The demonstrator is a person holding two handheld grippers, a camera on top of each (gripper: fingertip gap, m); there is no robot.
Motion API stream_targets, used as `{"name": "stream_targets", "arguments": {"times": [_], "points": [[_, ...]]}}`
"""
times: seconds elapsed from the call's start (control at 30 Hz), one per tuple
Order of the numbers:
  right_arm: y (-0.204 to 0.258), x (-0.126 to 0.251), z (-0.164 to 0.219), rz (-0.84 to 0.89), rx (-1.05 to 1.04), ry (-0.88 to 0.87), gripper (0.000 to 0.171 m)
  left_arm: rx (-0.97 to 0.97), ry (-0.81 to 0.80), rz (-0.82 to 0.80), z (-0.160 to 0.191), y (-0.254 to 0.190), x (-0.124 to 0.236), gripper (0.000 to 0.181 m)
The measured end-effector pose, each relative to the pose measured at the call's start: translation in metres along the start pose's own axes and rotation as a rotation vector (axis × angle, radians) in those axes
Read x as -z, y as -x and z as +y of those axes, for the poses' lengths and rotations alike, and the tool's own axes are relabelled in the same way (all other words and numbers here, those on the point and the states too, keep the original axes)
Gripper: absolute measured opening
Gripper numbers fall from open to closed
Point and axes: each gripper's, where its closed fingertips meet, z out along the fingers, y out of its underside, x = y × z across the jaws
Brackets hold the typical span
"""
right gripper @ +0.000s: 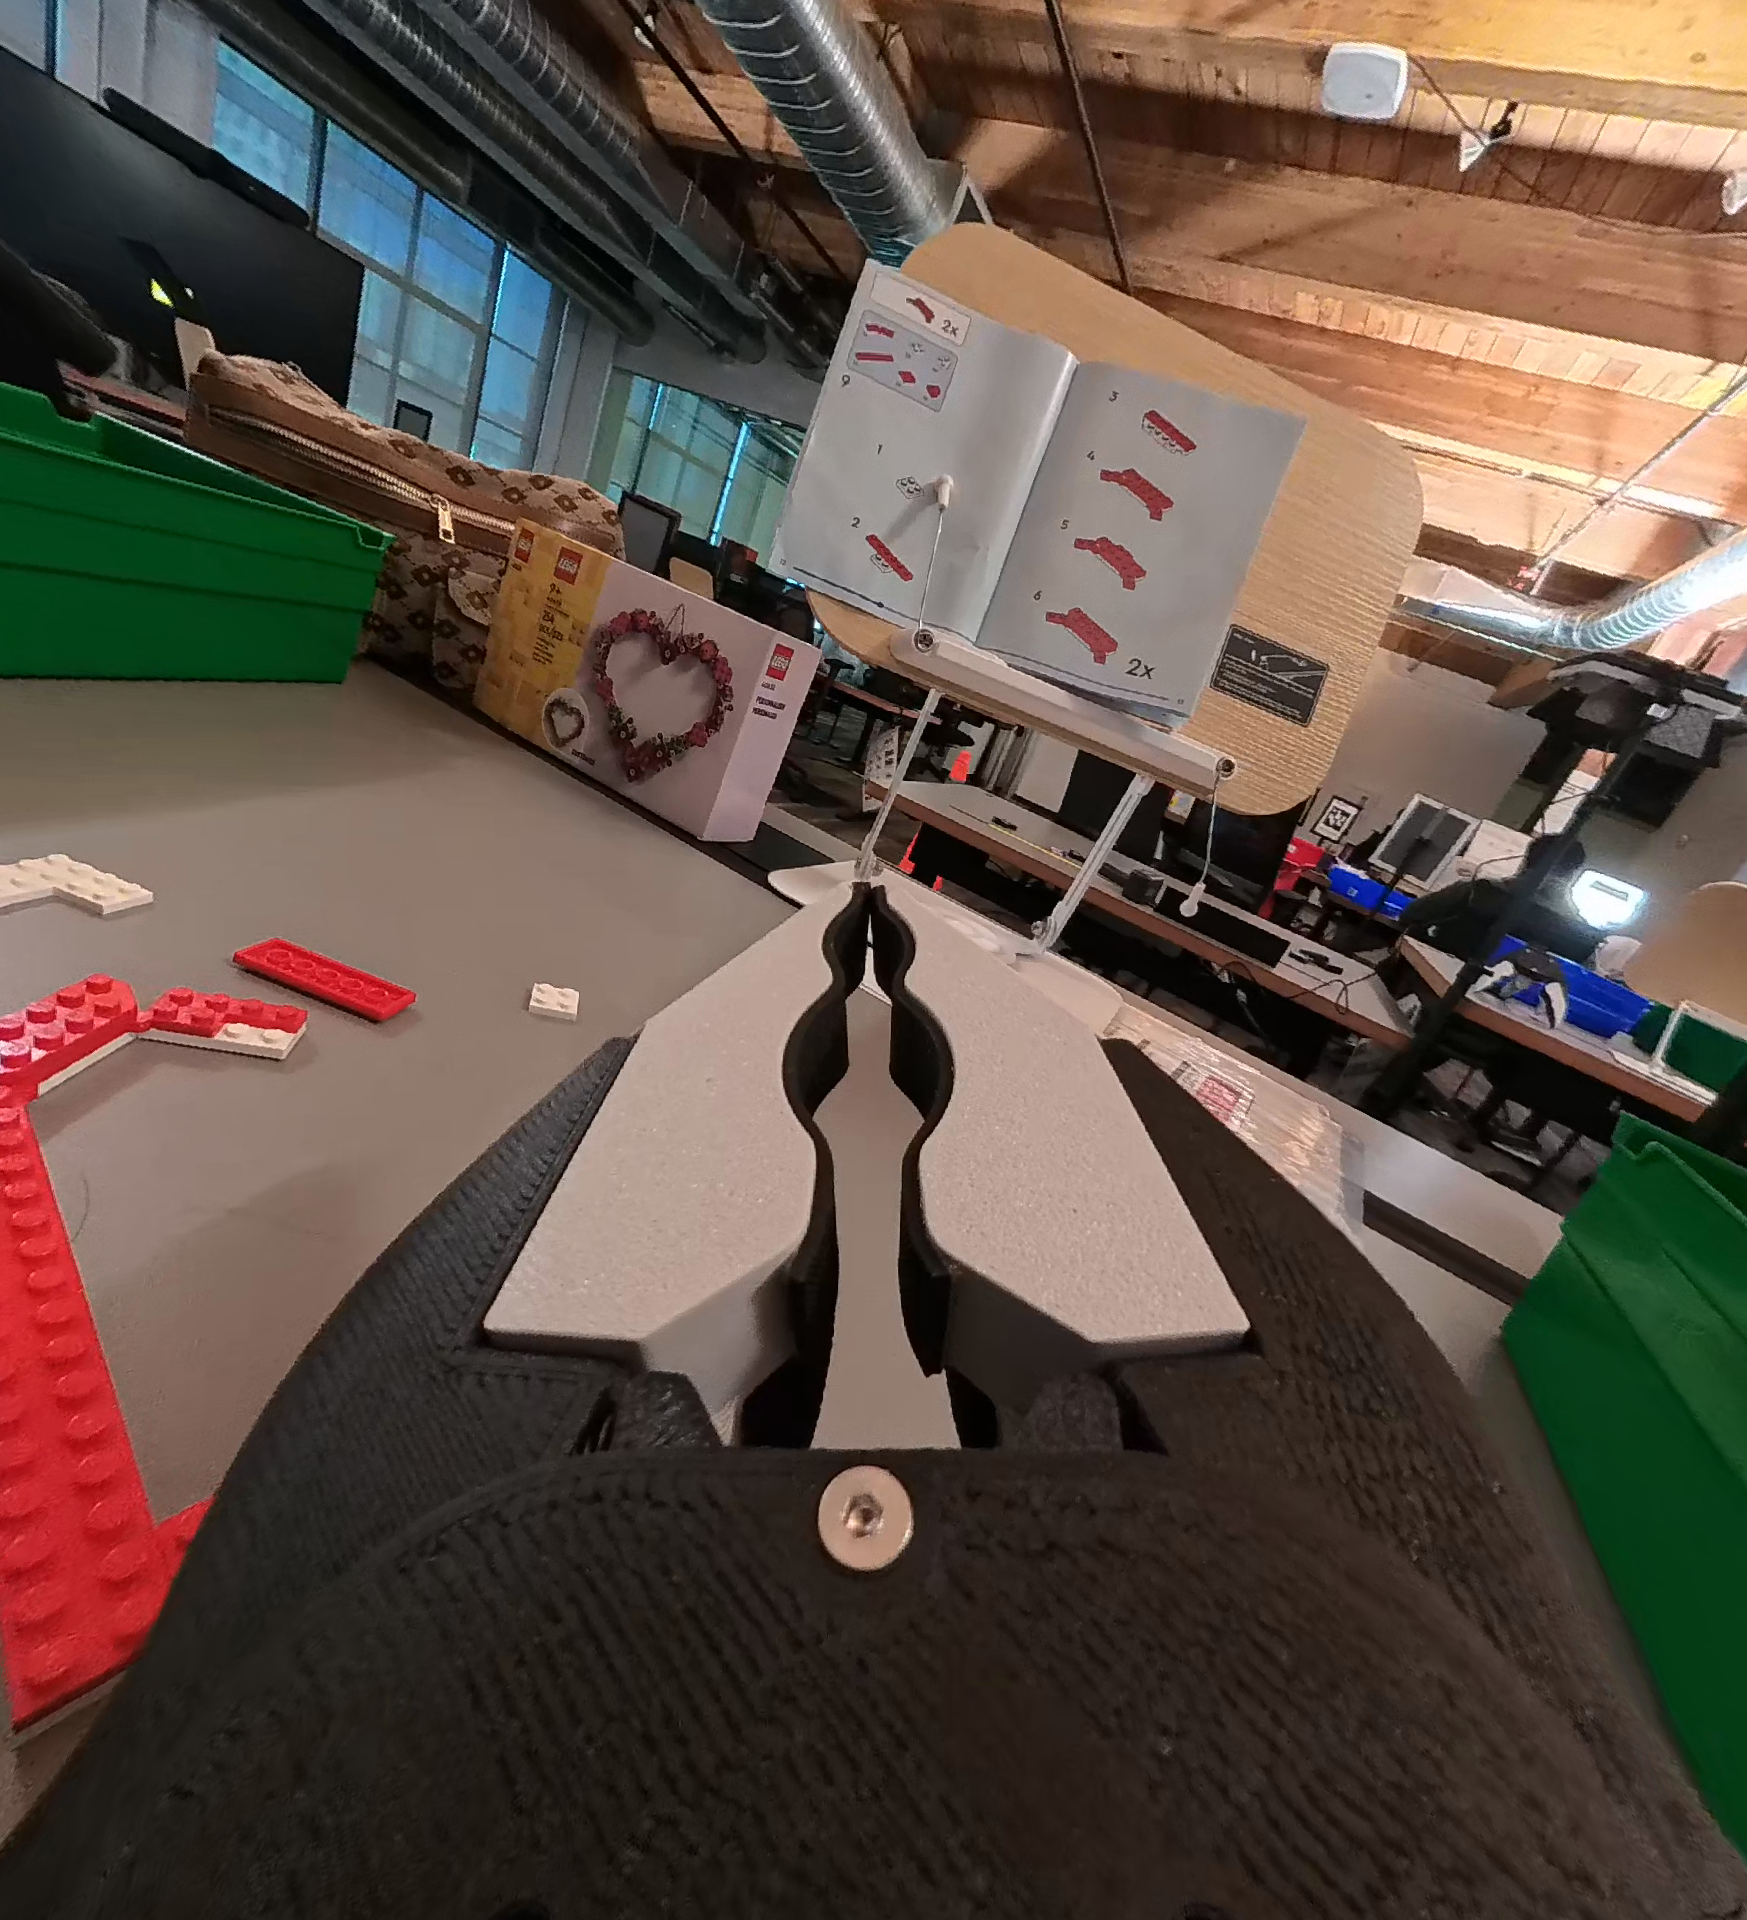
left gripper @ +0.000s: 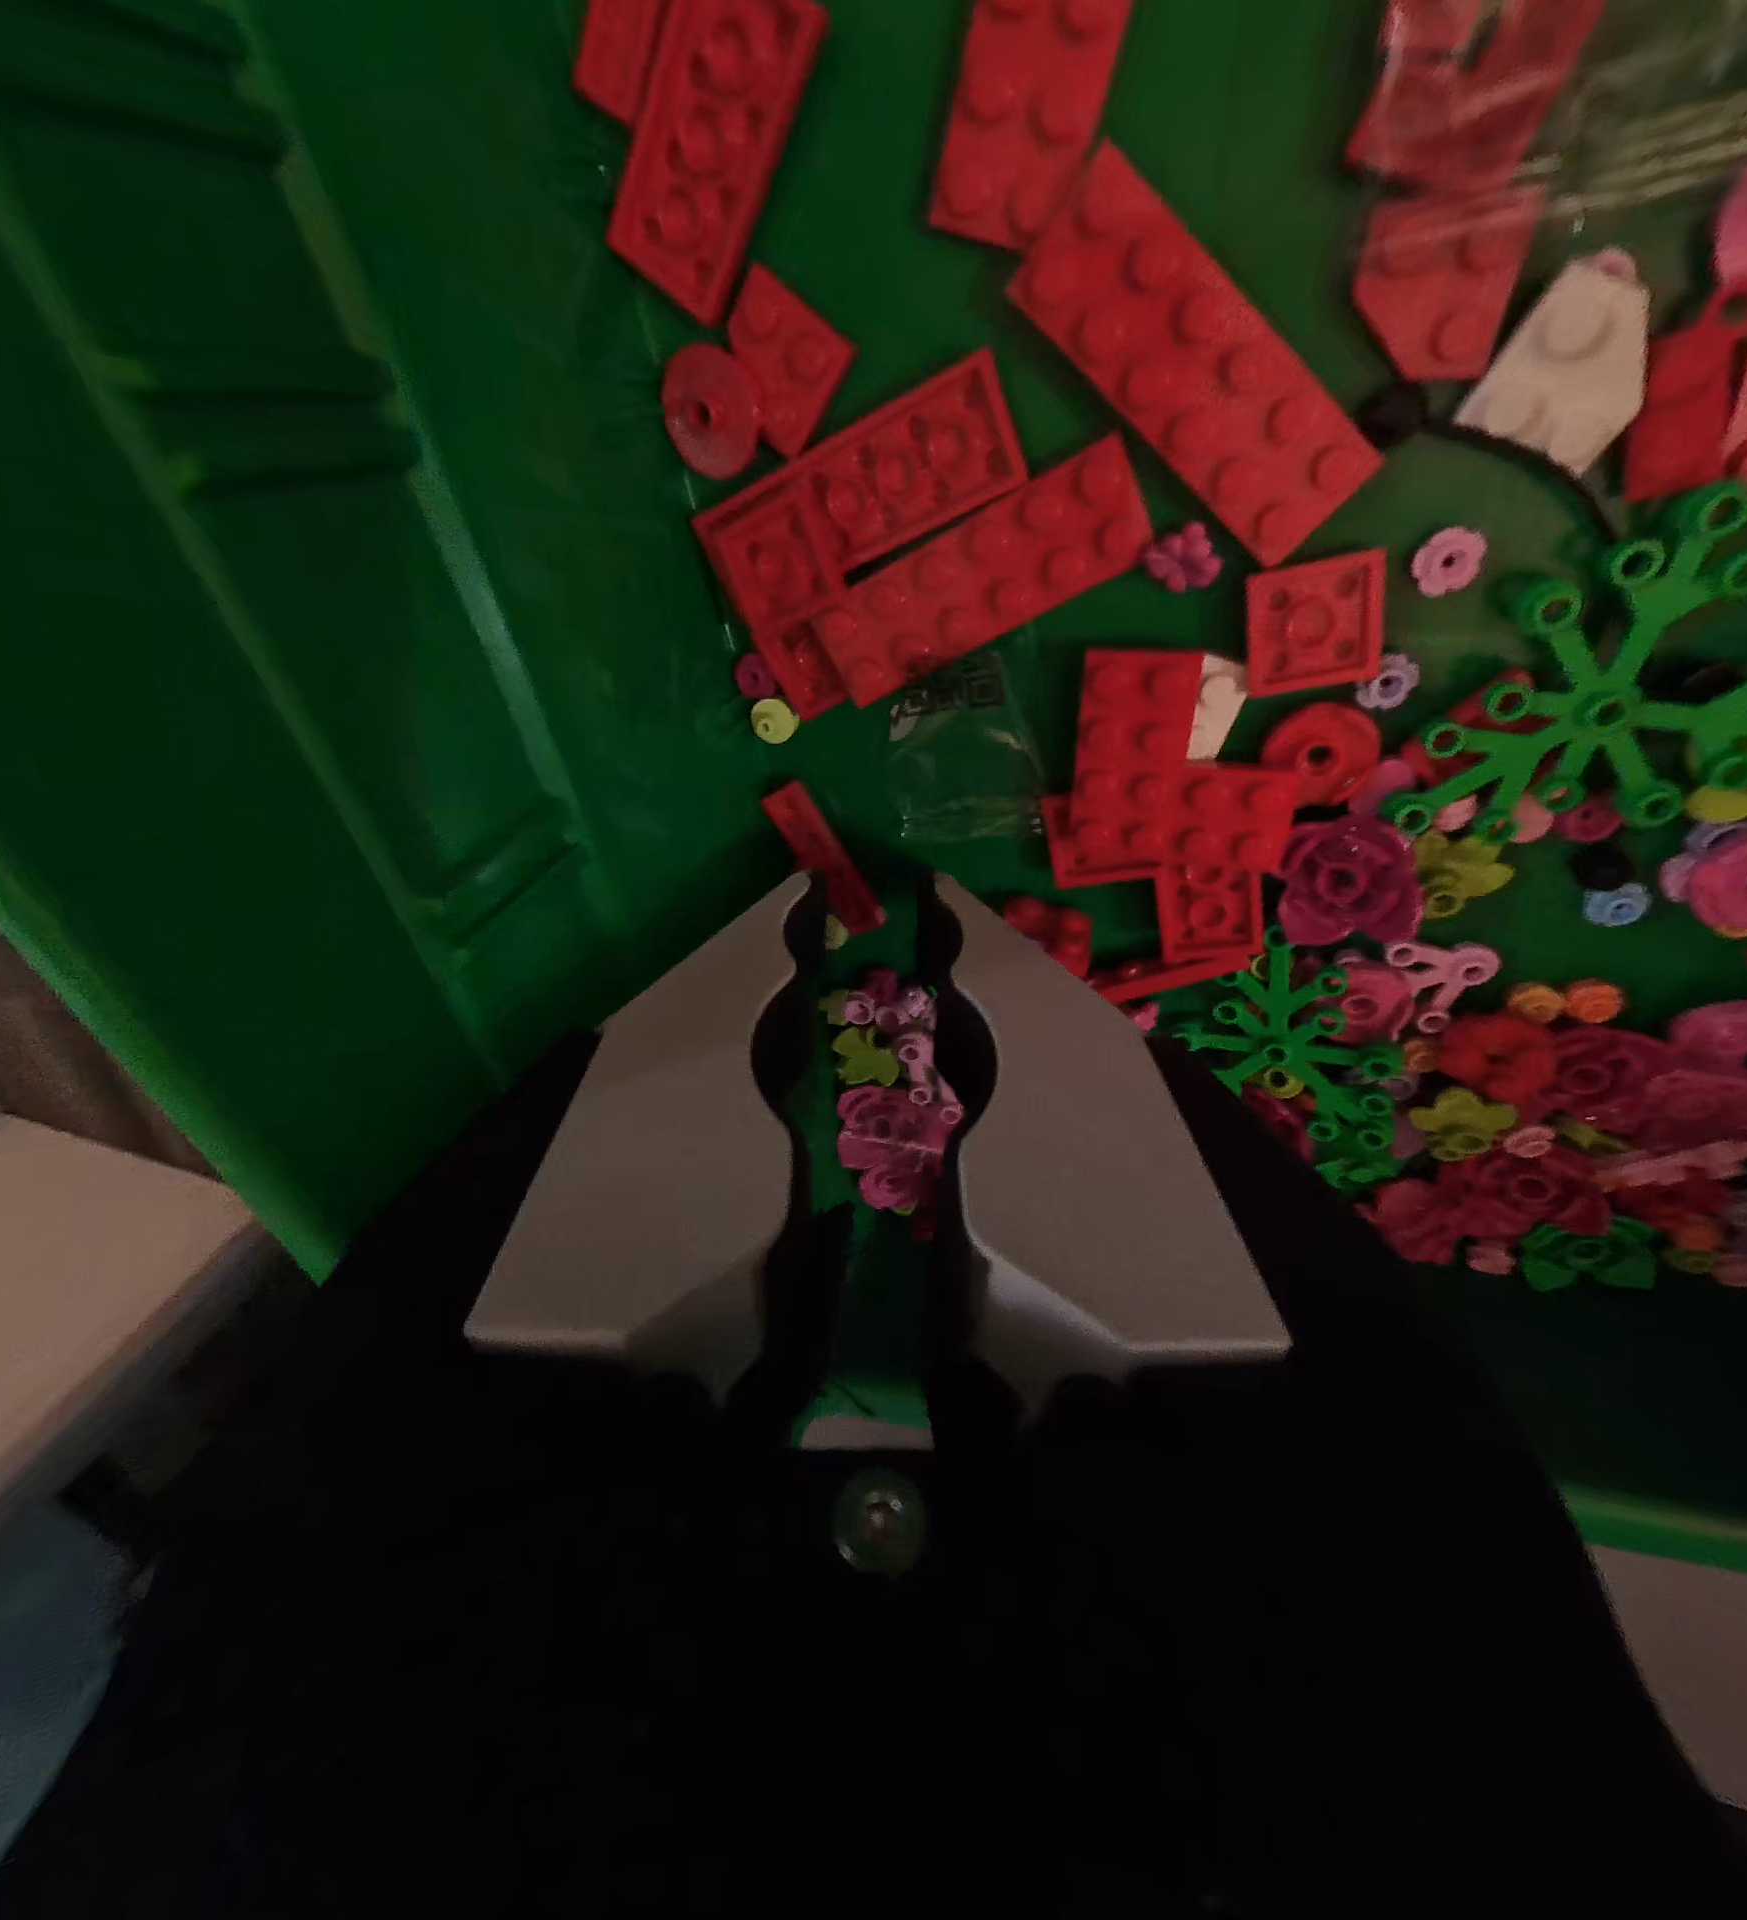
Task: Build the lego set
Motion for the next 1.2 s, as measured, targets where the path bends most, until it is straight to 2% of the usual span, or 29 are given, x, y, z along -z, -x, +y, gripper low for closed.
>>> {"name": "stream_targets", "arguments": {"times": [0.17,0.43,0.53,0.7,0.83,1.2], "points": [[-0.001,0.001,-0.002,-0.004,-0.022,-0.012,0.000,0.111,-0.020,0.106,-0.004,0.001,0.000,0.021],[-0.002,0.002,-0.003,-0.009,-0.056,-0.026,0.000,0.150,-0.044,0.234,-0.008,-0.013,0.003,0.005],[-0.002,0.002,-0.004,-0.012,-0.059,-0.028,0.000,0.147,-0.071,0.179,-0.011,-0.005,-0.001,0.000],[-0.002,0.002,-0.004,-0.012,-0.060,-0.028,0.000,0.156,-0.050,0.197,-0.008,-0.006,0.001,0.002],[-0.002,0.002,-0.004,-0.012,-0.061,-0.029,0.000,0.186,-0.127,0.189,-0.022,0.003,0.011,0.003],[-0.002,0.002,-0.004,-0.015,-0.058,-0.027,0.000,0.211,-0.068,0.099,-0.026,0.010,0.009,0.015]]}}
